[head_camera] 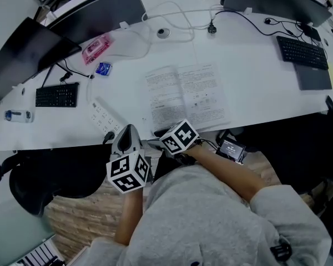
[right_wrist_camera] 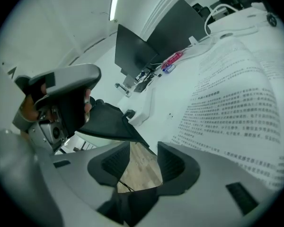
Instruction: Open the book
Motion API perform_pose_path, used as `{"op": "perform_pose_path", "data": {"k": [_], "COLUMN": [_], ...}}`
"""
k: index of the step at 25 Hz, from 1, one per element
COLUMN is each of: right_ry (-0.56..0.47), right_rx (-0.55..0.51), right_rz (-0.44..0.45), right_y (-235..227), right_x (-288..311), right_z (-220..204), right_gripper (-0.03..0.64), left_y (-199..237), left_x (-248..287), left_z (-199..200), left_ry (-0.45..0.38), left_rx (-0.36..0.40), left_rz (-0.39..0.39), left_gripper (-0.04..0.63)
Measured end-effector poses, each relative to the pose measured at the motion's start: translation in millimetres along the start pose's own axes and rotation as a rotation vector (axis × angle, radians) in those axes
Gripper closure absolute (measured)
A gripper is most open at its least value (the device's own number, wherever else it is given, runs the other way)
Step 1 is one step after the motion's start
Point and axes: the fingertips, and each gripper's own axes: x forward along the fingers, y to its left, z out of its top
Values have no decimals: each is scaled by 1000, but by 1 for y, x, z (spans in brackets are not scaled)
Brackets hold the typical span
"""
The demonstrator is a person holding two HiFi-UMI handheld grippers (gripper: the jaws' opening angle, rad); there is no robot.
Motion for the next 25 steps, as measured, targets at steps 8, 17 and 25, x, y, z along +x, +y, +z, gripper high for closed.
{"op": "perform_pose_path", "data": {"k": [8,17,25], "right_ry": [-75,-383,-638], "right_rx": [-210,-192,-155], "right_rz": [-62,-270,-540], "right_y": [7,-21,-27], "right_x": [-70,-215,-347], "right_z": [10,49,41], "right_gripper": [433,546,566], "left_y": [-23,-74,-119], "left_x": [12,19,3], "left_z": [5,21,45], "left_ry": [-10,-47,-113], "left_rx": [55,138,154], "left_rz": [-50,-154,-264], "left_gripper": [588,588,588]}}
